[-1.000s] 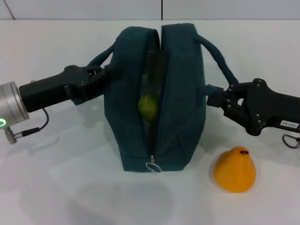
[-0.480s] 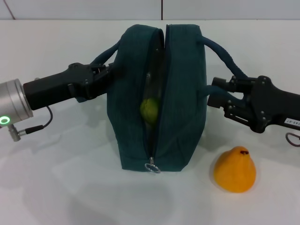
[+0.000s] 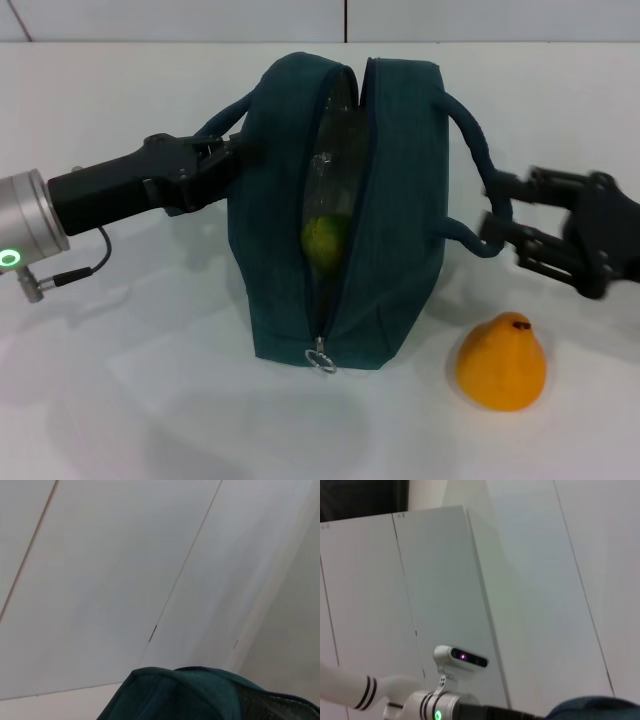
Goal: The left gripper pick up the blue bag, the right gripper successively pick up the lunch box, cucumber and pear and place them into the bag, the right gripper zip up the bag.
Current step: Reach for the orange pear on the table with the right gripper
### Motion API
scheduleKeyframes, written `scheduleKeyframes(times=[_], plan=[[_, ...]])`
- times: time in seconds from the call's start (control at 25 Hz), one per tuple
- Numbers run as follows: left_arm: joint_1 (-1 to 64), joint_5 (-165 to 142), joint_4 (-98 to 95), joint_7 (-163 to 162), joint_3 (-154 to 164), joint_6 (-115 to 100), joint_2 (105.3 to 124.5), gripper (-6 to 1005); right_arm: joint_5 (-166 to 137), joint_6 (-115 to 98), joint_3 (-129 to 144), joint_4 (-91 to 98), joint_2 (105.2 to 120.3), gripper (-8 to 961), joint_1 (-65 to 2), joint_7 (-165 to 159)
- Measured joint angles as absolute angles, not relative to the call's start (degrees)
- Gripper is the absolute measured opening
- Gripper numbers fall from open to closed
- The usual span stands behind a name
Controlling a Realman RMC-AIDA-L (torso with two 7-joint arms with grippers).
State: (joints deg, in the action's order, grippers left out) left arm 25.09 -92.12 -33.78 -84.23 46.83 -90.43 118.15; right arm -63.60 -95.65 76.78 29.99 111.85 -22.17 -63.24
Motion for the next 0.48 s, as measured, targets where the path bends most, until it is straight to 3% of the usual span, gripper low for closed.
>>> scheduleKeyframes(times=[0.24,0.48], plan=[[25.03,-92.17,-33.74,-84.2,46.84,-90.37,118.21,42,-67.28,-98.94,76.65,29.59,109.39,441,-18.79,-59.63],[25.21,-92.47,-33.74,-84.12,47.09,-90.35,118.43,41,-69.35,-98.75,75.79,25.05,110.21,439,-14.24,-49.45]])
